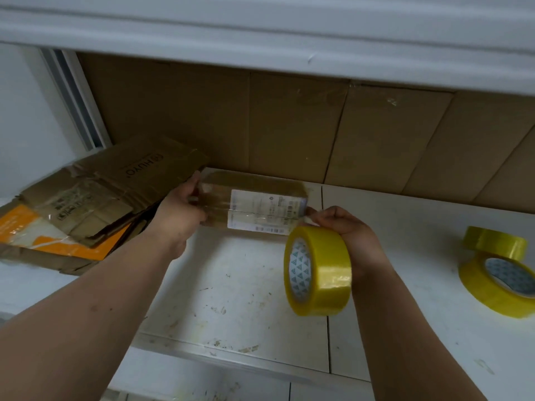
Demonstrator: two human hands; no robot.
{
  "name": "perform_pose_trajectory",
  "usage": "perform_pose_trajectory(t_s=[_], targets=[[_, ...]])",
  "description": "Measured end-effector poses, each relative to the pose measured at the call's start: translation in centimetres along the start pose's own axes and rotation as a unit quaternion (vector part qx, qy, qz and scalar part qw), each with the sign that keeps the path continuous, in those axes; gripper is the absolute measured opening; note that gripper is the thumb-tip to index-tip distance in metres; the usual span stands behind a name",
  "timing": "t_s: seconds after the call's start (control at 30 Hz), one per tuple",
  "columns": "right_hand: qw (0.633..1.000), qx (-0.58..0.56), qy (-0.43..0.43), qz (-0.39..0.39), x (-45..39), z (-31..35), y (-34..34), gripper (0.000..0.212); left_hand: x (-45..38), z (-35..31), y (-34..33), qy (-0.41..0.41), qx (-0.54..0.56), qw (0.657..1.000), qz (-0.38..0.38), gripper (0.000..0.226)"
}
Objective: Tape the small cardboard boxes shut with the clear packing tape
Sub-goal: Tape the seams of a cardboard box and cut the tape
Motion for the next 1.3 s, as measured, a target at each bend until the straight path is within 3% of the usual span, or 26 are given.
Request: perform_pose_trajectory(t_s=[0.1,0.17,0.2,0.3,0.4,0.53,0.63,0.67,0.73,0.8,0.9,1.0,1.13,1.3], targets=[[0.999,-0.029,-0.014,0.02,0.2,-0.1,-0.1,0.018,-0.5,0.5,1.1,0.021,0.017,1.0,-0.008,0.065],[0.999,-0.007,-0.023,0.029,0.1,-0.7,-0.2,0.013,-0.2,1.6,1.5,0.082,0.044,0.996,-0.004,0.035],[0.999,0.012,-0.028,0.029,0.0,-1.2,-0.2,0.012,-0.1,2.4,1.6,0.106,0.028,0.994,-0.007,0.03],[0.996,0.086,-0.031,0.001,0.1,-2.4,-0.1,0.013,0.1,4.1,2.2,0.077,-0.08,0.992,-0.06,0.043],[0.996,0.091,-0.02,-0.013,0.4,-2.8,0.0,0.011,0.3,3.6,2.2,0.033,-0.083,0.994,-0.057,0.063],[0.999,0.047,-0.013,-0.005,0.9,-2.9,-0.1,0.021,1.2,2.2,2.7,-0.116,-0.189,0.973,-0.064,0.045],[0.997,0.082,-0.003,0.013,1.8,-2.7,-0.6,0.021,0.7,3.4,3.3,-0.098,-0.302,0.946,-0.065,0.055],[0.994,0.104,-0.001,0.022,2.1,-2.8,-0.7,0.019,0.5,3.8,3.6,-0.047,-0.289,0.954,-0.064,0.059],[0.987,0.155,0.004,0.041,2.8,-3.0,-1.0,0.017,0.8,4.0,3.4,0.052,-0.141,0.988,-0.043,0.054],[0.982,0.179,0.008,0.056,3.3,-3.3,-1.3,0.017,1.7,3.5,3.2,0.131,-0.002,0.991,-0.025,0.045],[0.975,0.205,0.02,0.079,3.9,-3.6,-1.9,0.013,2.5,4.2,3.0,0.188,0.046,0.981,0.017,0.08],[0.977,0.203,0.034,0.058,3.9,-3.8,-1.8,0.014,2.9,4.6,2.7,0.184,0.016,0.983,0.001,0.101],[0.987,0.157,0.032,0.007,3.5,-4.0,-1.0,0.018,3.8,4.0,2.6,0.153,0.036,0.986,-0.052,0.095],[0.985,0.168,0.032,-0.003,2.3,-4.1,-1.0,0.021,7.2,3.4,-0.7,0.11,-0.036,0.993,0.026,0.085]])
Point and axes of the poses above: each hand's wrist, its own x-axis away from the middle knuckle, its own y-axis out of the back of the hand, z = x × y, the point moved 5 cm from there along -x, towards the middle knuckle, and after that the axes turned 9 degrees about -z, right-handed, at the moved point
